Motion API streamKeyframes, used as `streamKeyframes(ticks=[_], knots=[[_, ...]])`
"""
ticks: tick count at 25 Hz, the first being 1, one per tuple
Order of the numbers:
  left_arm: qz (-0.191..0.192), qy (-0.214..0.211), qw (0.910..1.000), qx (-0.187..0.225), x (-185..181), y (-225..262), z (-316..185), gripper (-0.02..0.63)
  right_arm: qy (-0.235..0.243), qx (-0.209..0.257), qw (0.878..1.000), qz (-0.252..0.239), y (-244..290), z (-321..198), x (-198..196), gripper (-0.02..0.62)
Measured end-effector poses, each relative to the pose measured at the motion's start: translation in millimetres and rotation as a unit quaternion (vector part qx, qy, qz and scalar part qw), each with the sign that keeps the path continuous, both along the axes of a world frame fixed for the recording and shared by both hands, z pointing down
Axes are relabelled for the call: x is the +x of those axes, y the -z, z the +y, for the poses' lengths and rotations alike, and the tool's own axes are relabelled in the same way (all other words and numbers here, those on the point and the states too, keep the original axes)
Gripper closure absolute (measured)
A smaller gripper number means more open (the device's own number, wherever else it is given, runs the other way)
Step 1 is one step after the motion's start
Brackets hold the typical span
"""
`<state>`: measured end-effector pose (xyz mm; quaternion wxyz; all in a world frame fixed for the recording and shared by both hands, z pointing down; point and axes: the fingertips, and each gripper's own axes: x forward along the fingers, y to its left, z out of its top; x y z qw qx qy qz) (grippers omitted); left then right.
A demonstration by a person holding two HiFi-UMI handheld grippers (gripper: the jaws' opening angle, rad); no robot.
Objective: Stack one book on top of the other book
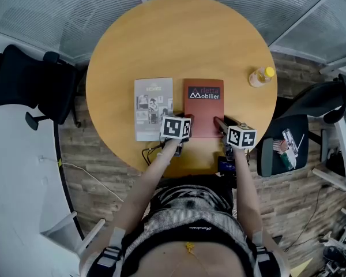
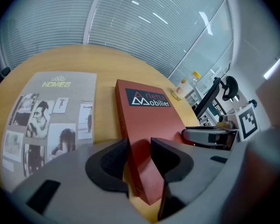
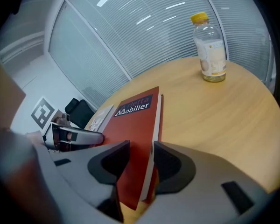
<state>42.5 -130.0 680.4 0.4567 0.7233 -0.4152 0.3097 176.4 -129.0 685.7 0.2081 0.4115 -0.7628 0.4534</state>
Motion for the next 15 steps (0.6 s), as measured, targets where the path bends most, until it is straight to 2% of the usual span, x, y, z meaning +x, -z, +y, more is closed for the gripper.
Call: streamKeyframes(ticks=[5, 15], knots=[[-0.004, -0.002, 1.0000, 0.007, 0.1, 0.3, -0.2, 0.448, -0.021, -0.011, 1.000, -0.021, -1.9, 1.6, 1.5, 0.423], [-0.009, -0.003, 0.9999, 0.013, -0.1, 0.6, 0.1, 0.449, -0.020, -0.009, 1.000, -0.007, 0.7, 1.0, 0.7, 0.440]])
